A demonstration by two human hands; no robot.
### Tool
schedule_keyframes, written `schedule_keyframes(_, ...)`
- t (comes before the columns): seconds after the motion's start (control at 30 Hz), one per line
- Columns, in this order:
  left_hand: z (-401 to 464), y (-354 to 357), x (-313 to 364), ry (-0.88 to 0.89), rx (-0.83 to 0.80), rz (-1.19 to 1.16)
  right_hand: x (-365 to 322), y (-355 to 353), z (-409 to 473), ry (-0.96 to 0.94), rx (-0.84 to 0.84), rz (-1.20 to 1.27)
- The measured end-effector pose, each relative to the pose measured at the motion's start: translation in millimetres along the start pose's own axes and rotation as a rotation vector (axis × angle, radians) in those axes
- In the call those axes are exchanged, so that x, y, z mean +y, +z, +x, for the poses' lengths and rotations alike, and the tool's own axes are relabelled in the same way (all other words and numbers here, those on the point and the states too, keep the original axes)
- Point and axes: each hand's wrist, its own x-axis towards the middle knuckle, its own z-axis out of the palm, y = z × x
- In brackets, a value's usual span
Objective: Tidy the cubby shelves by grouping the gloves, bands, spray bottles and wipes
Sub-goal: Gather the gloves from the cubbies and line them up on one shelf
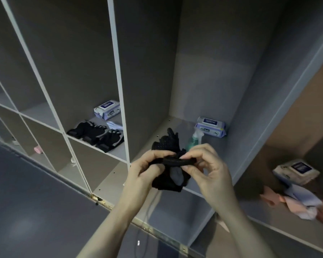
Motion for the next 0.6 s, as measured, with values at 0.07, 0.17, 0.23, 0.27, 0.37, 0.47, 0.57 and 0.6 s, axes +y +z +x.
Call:
schedule_keyframes(0.07,2,-6,-1,0.009,0.002,-0.005,-2,6,-1,-0.044,0.06,-0.031)
schedule_keyframes(0.17,9,-6,-4,0.01,0.094,-0.017,-2,11,1,-0.082,0.152,-0.055)
schedule_keyframes(0.23,15,-4,-8,-0.025,0.145,-0.069,1,11,5,-0.093,0.185,-0.04)
schedule_keyframes(0.27,19,-3,-10,-0.04,0.16,-0.082,3,10,8,-0.086,0.189,-0.014)
schedule_keyframes(0.37,27,-1,-17,-0.051,0.139,-0.061,10,5,18,-0.079,0.181,0.007)
schedule_keyframes(0.47,37,-2,-18,-0.045,0.088,-0.061,22,5,31,0.044,0.137,0.132)
schedule_keyframes(0.57,55,-10,-19,-0.027,0.048,-0.033,35,9,44,0.225,0.086,0.257)
schedule_keyframes(0.6,61,-11,-18,-0.025,0.026,-0.011,38,10,49,0.257,0.065,0.273)
